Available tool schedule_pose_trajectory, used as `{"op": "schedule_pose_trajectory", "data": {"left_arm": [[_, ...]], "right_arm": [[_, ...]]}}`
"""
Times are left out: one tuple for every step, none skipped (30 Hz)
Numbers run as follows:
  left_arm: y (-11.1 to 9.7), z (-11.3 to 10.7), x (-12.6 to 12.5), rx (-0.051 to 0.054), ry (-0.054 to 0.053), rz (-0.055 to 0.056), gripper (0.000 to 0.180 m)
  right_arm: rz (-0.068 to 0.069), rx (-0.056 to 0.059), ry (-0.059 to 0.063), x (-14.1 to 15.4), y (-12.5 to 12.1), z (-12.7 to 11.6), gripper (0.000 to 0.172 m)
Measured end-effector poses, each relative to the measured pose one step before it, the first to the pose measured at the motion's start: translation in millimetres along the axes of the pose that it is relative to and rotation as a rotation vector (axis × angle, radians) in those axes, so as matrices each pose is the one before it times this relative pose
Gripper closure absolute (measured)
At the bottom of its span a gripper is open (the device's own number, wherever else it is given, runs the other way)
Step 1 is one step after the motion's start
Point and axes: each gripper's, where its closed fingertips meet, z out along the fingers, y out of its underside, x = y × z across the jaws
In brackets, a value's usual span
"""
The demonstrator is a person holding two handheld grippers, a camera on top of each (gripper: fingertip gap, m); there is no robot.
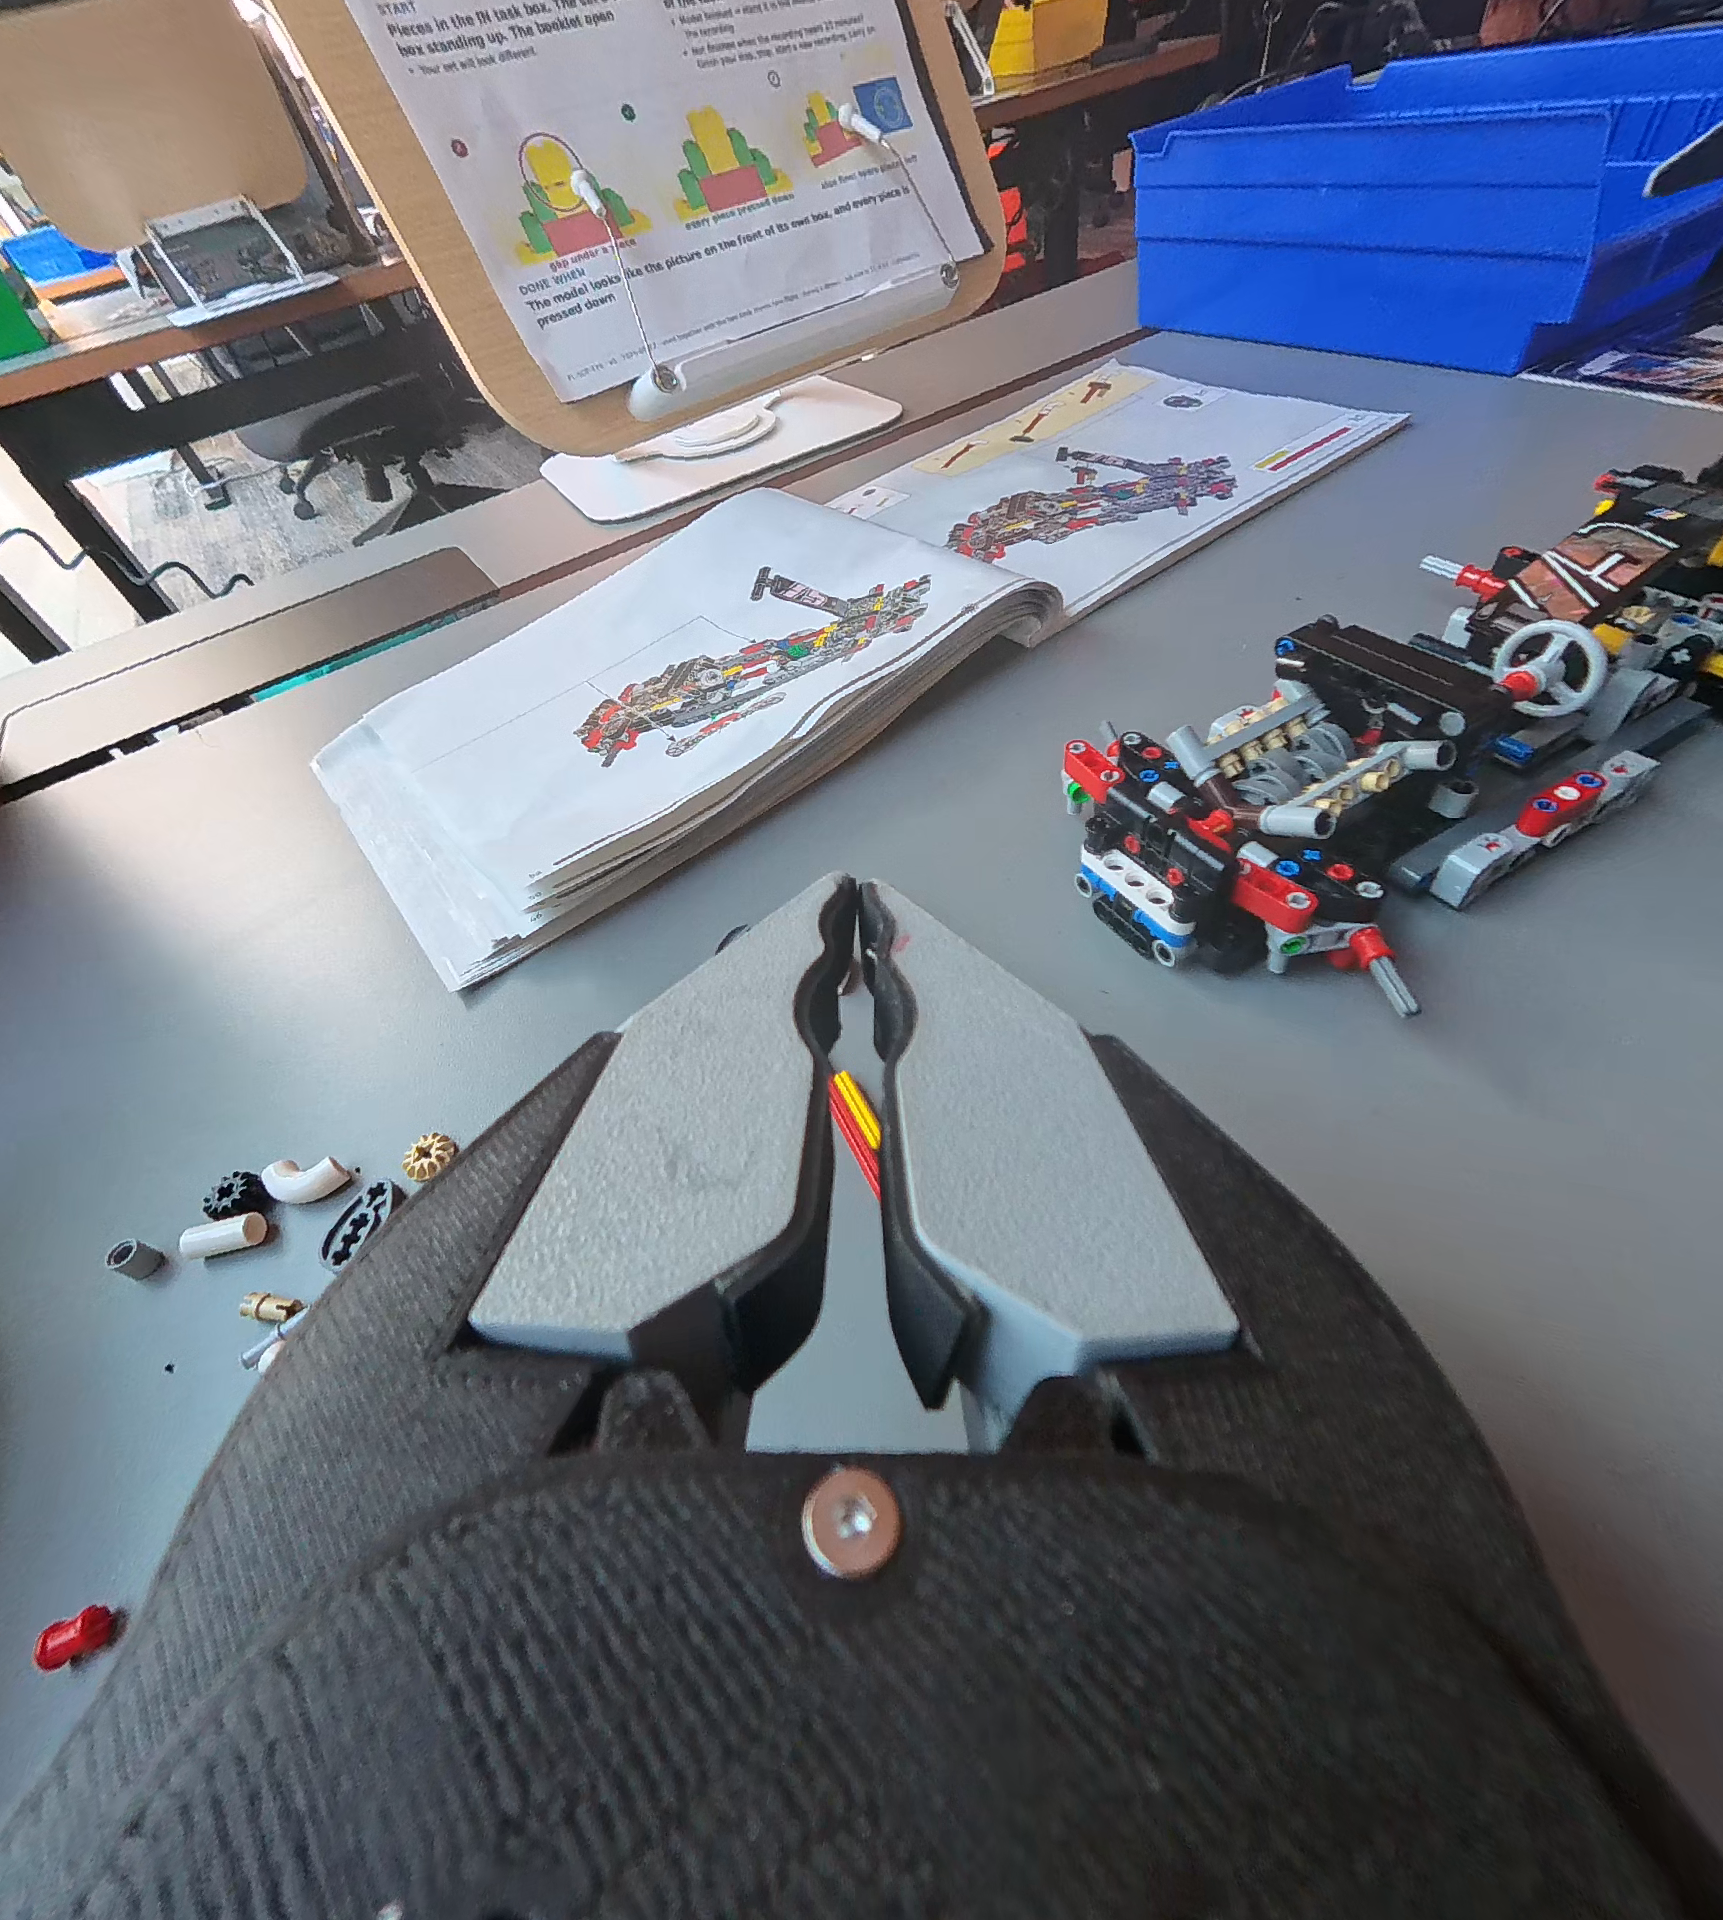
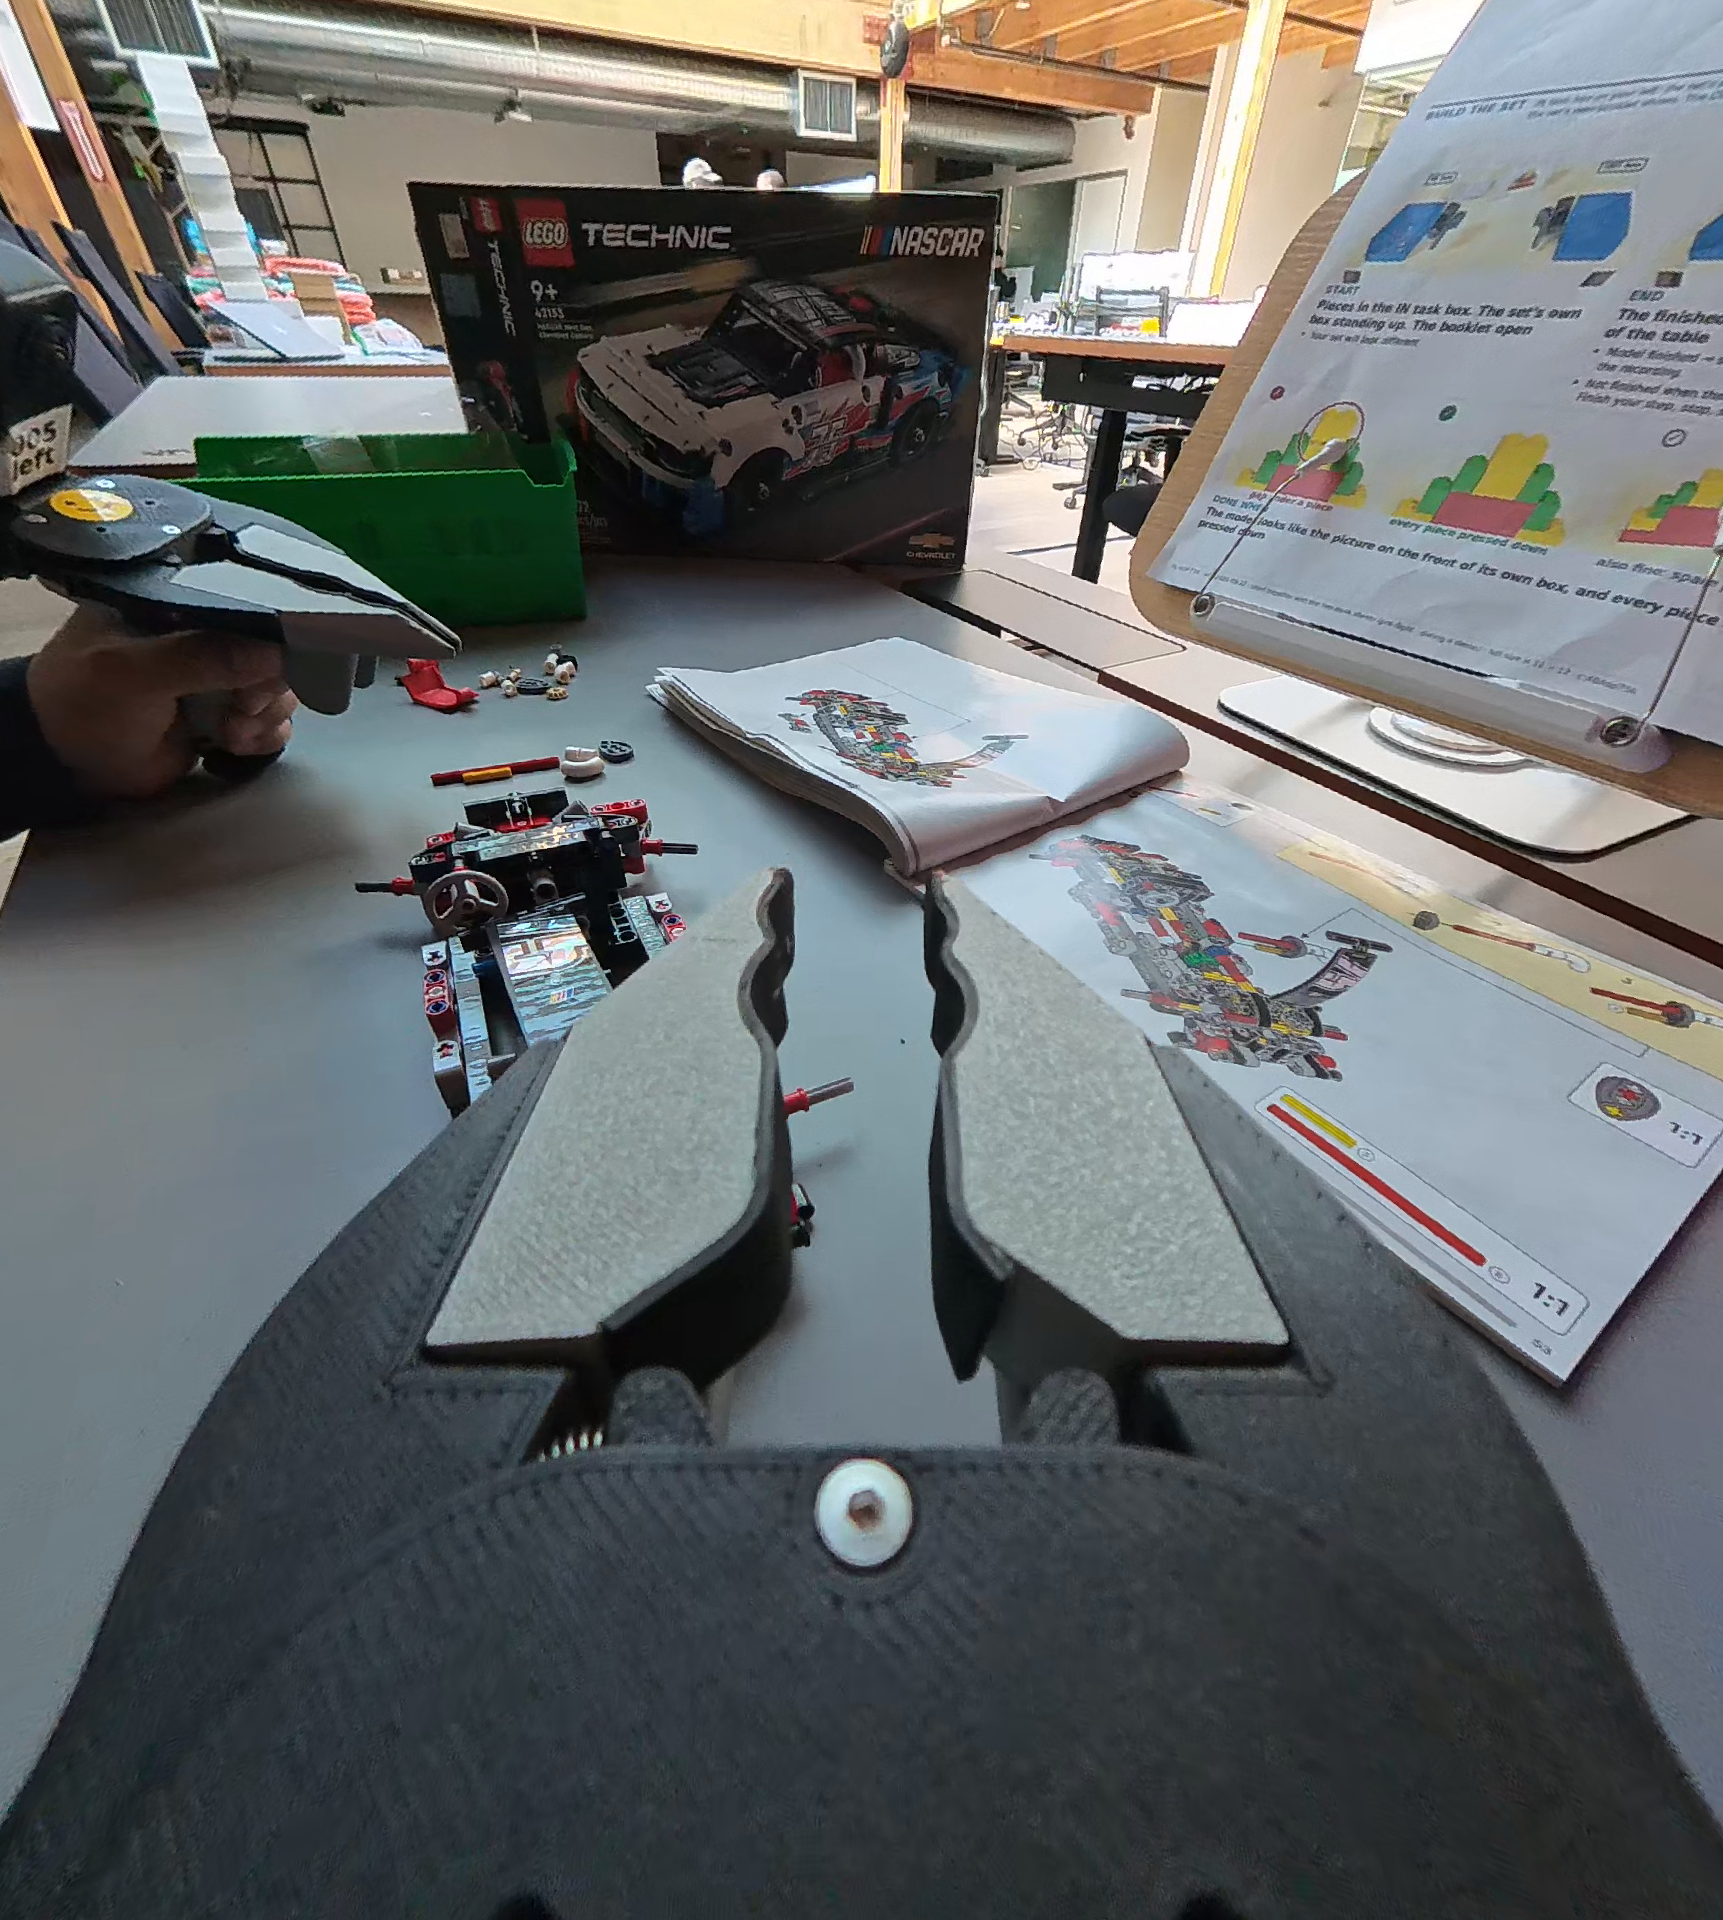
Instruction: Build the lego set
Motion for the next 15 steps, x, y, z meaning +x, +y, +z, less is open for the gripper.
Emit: {"op": "schedule_pose_trajectory", "data": {"left_arm": [[0.10,0.11,-0.07,-0.0001,0.0000,-0.0003,0.180],[0.08,0.04,0.06,-0.0007,0.0004,-0.0003,0.180],[0.11,0.11,0.09,-0.0011,0.0007,-0.0002,0.180],[0.20,0.15,0.00,-0.0010,0.0006,-0.0002,0.180],[0.03,-0.01,0.04,-0.0002,0.0002,-0.0001,0.180],[-0.02,0.01,0.00,0.0002,0.0000,-0.0001,0.180],[0.00,0.08,0.01,-0.0002,0.0000,-0.0002,0.180],[0.03,-0.02,0.04,-0.0002,0.0002,-0.0001,0.180],[0.03,-0.01,-0.06,-0.0001,0.0002,-0.0002,0.180],[-0.04,0.02,0.06,0.0003,0.0003,-0.0002,0.180],[0.11,0.10,0.06,-0.0003,0.0002,-0.0003,0.180],[0.11,0.19,0.06,-0.0014,0.0005,-0.0001,0.180],[0.41,0.37,0.14,-0.0033,0.0018,-0.0002,0.180],[0.82,0.71,0.41,-0.0062,0.0025,0.0001,0.180],[1.08,0.96,0.33,-0.0094,0.0016,0.0017,0.180]], "right_arm": [[-0.0009,-0.0010,-0.0010,-0.18,0.12,0.13,0.150],[-0.0006,0.0006,-0.0009,-0.19,-0.08,0.04,0.150],[-0.0004,0.0004,-0.0009,-0.09,-0.05,-0.07,0.150],[0.0000,0.0007,-0.0018,-0.25,-0.19,0.04,0.150],[0.0009,0.0014,-0.0031,-0.40,-0.19,0.00,0.149],[0.0015,0.0013,-0.0043,-0.61,-0.09,0.20,0.149],[0.0011,-0.0007,-0.0049,-0.67,0.26,0.36,0.149],[0.0003,-0.0026,-0.0046,-0.75,0.51,0.43,0.148],[-0.0006,-0.0030,-0.0046,-0.80,0.55,0.60,0.148],[-0.0011,-0.0021,-0.0064,-1.20,0.43,0.57,0.147],[-0.0008,-0.0017,-0.0086,-1.63,0.36,0.60,0.146],[-0.0014,-0.0014,-0.0074,-1.43,0.13,0.51,0.145],[-0.0030,-0.0019,-0.0057,-1.27,0.21,0.39,0.145],[-0.0036,-0.0029,-0.0054,-1.18,0.35,0.32,0.145],[-0.0039,-0.0031,-0.0020,-0.69,0.30,0.01,0.145]]}}
